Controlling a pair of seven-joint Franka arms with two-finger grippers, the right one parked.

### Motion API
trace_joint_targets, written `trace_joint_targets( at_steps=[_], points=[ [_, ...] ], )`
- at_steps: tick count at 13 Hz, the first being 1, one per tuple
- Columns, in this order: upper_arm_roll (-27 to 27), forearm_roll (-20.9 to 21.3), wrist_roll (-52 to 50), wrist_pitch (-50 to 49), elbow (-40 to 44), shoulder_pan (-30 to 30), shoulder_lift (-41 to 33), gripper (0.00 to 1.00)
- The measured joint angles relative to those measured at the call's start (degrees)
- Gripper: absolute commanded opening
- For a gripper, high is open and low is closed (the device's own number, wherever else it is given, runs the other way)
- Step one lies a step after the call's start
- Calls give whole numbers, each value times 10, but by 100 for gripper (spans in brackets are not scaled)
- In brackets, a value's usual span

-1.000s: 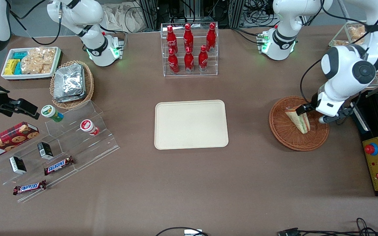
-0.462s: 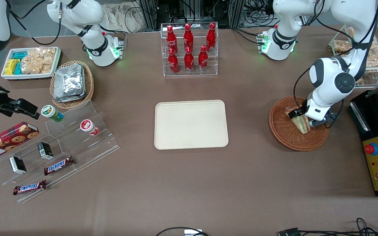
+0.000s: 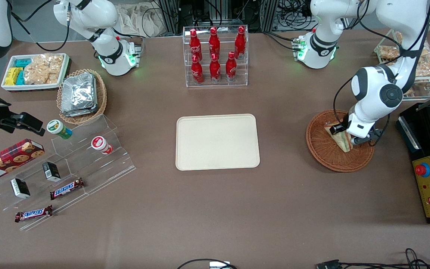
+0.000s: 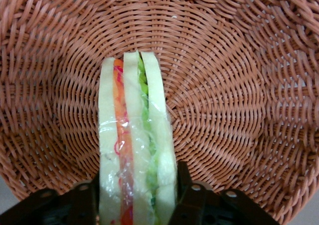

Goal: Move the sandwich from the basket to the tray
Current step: 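Lift the sandwich and carry it with the left gripper to the tray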

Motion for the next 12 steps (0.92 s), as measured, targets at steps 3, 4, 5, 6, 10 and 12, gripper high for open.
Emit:
trace_joint_targets(
  at_steps=[3,4,5,6,10,12],
  points=[
    [0,0,0,0,0,0,0,19],
    [0,0,0,-2,1,0,-1,19],
    [0,0,0,-10,3,0,-4,19],
    [0,0,0,-22,6,0,-9,20],
    [0,0,0,-133,40,0,-83,21],
    [0,0,1,-224,85,-1,-130,21]
  ],
)
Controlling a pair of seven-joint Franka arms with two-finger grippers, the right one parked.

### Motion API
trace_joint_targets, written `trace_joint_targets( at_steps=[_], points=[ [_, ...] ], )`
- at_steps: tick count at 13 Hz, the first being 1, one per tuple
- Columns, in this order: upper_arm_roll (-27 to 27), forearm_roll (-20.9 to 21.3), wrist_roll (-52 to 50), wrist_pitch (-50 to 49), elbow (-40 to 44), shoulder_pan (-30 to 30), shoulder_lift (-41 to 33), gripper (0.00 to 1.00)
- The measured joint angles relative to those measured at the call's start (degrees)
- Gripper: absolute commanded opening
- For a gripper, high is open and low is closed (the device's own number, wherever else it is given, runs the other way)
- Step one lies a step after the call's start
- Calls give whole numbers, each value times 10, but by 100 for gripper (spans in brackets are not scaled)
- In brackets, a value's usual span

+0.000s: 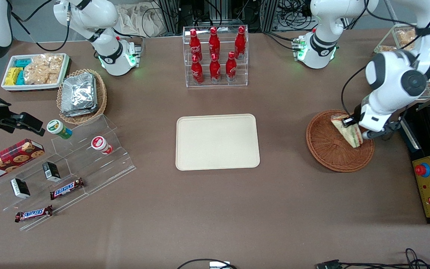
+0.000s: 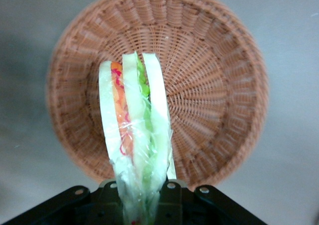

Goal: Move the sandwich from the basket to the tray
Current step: 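Lift the sandwich and carry it with the left gripper to the tray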

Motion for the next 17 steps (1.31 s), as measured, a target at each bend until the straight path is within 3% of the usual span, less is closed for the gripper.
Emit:
trace_joint_targets(
  at_steps=[5,10,14,17],
  points=[
    [-6,0,3,-262,229,-5,-24,21],
    [-47,0,3,-319,350,-10,26,23],
    [-182,21,-29,-331,435,-14,110,26],
    [-329,104,-143,-331,487,-20,195,26]
  ],
)
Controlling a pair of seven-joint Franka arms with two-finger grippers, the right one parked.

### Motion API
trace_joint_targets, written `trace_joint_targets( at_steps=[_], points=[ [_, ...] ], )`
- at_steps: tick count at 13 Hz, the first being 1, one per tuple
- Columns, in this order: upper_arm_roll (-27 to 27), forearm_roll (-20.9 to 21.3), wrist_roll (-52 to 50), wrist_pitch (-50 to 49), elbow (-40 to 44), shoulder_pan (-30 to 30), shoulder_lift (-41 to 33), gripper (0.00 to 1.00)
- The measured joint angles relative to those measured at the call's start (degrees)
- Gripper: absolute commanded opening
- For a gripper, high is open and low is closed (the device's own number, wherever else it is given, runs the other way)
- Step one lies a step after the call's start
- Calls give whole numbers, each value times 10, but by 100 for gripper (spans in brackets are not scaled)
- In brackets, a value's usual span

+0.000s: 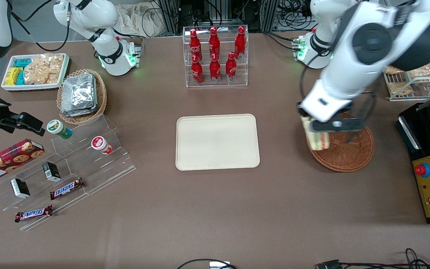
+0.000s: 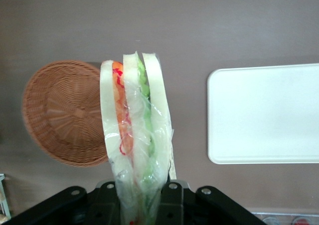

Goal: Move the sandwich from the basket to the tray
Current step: 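Lift the sandwich and carry it with the left gripper to the tray, then lower the sandwich onto the tray and open the left gripper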

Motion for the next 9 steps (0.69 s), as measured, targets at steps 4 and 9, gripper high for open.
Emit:
trace_joint_targets(
  at_steps=[4,9],
  points=[
    [-137,97,-148,27,27,-15,112,29],
    [-140,109,-167,153,-44,-15,183,29]
  ],
)
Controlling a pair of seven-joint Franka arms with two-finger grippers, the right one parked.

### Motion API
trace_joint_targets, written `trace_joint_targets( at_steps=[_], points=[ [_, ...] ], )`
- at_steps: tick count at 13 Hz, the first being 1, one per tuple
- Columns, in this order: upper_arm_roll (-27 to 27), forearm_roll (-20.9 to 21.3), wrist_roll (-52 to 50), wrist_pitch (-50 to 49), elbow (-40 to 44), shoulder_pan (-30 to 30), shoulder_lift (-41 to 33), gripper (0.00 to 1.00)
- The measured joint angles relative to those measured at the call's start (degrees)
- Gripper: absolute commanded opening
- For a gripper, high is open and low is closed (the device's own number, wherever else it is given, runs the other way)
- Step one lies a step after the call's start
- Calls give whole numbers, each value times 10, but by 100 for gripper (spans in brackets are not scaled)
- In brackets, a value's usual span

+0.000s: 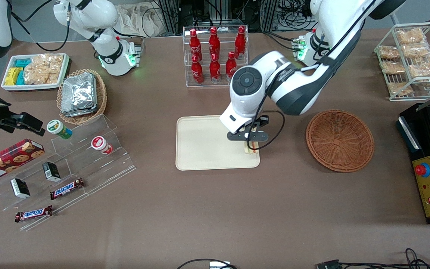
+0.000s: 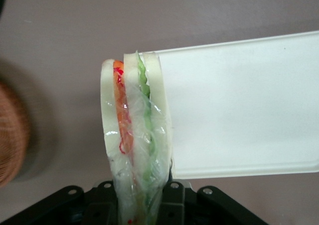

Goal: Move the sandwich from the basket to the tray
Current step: 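Lower the sandwich onto the tray and open the left gripper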

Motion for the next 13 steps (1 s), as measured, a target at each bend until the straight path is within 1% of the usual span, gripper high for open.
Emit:
trace_joint_targets(
  at_steps=[2,5,8,9,10,11,13],
  points=[
    [3,6,-22,77,-64,0,9,29],
    [24,30,-35,169,-151,1,15,29],
    [43,48,-35,228,-199,3,26,30],
    [47,49,-35,236,-204,3,29,35],
    [49,49,-35,237,-205,4,31,54],
    [50,49,-35,237,-205,4,31,100],
    [50,49,-41,238,-205,5,31,100]
  ],
)
